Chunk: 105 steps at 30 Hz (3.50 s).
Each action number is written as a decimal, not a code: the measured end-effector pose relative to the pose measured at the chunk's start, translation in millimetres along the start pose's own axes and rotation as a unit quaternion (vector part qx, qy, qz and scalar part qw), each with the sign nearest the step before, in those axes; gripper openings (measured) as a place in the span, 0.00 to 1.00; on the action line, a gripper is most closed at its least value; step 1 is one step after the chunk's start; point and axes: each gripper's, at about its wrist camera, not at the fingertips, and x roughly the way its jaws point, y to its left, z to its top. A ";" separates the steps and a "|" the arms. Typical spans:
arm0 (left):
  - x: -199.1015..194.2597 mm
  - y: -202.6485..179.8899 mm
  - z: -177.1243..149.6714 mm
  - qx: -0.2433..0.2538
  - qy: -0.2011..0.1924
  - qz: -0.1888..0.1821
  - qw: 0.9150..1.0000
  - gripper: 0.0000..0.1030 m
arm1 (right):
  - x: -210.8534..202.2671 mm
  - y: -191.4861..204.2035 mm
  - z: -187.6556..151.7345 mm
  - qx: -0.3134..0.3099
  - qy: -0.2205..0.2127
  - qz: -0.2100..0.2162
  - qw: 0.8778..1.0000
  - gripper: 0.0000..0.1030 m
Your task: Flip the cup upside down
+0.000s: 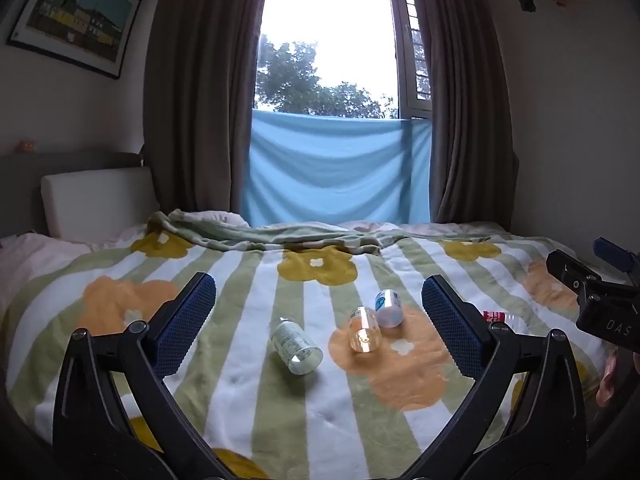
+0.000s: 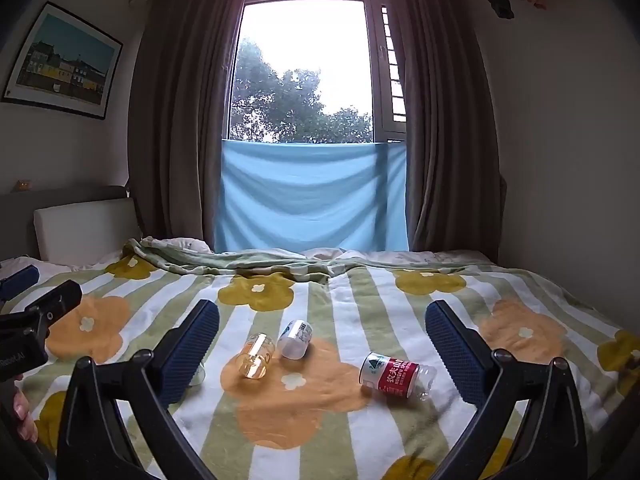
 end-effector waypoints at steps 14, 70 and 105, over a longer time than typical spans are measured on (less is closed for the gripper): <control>1.7 1.6 -2.1 -0.002 -0.007 0.011 1.000 1.00 | -0.6 0.4 -2.6 0.004 0.001 -0.001 1.000 1.00; 12.4 6.7 -10.7 -0.009 0.002 -0.006 1.000 1.00 | 0.3 1.2 -4.7 0.004 -0.007 -0.010 1.000 1.00; 37.5 15.9 -24.5 -0.026 0.031 0.005 0.999 1.00 | 77.2 -57.2 -2.5 0.044 0.062 0.060 0.995 1.00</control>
